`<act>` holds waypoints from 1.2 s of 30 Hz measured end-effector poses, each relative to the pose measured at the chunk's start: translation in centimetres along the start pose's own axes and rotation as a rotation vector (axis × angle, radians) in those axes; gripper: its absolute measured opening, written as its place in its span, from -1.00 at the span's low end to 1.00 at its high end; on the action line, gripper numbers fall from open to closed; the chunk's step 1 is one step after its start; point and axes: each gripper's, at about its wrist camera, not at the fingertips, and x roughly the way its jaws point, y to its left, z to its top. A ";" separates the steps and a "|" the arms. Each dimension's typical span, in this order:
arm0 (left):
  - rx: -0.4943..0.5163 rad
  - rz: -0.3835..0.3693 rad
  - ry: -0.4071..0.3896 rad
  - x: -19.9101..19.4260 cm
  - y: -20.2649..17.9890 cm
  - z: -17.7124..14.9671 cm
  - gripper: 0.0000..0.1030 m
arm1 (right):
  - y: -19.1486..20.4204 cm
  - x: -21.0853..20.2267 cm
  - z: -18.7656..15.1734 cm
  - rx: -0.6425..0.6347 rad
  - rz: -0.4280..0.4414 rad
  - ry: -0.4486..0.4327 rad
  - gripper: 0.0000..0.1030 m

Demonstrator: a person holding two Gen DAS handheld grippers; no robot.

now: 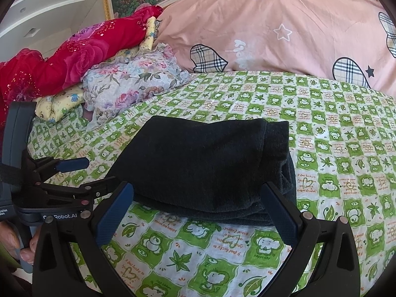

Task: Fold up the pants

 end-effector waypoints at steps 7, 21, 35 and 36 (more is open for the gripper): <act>-0.003 -0.004 -0.008 -0.3 0.0 0.4 0.62 | 0.2 0.0 0.4 -0.002 0.004 -0.006 0.98; -0.008 -0.009 -0.016 -0.2 0.0 0.8 0.62 | 0.1 0.1 0.5 -0.004 0.010 -0.011 0.98; 0.007 0.010 -0.046 0.2 -0.5 2.0 0.62 | -0.9 0.3 1.4 0.013 -0.001 -0.021 0.98; 0.008 0.010 -0.043 0.2 -0.5 2.1 0.62 | -1.0 0.3 1.4 0.015 -0.002 -0.020 0.98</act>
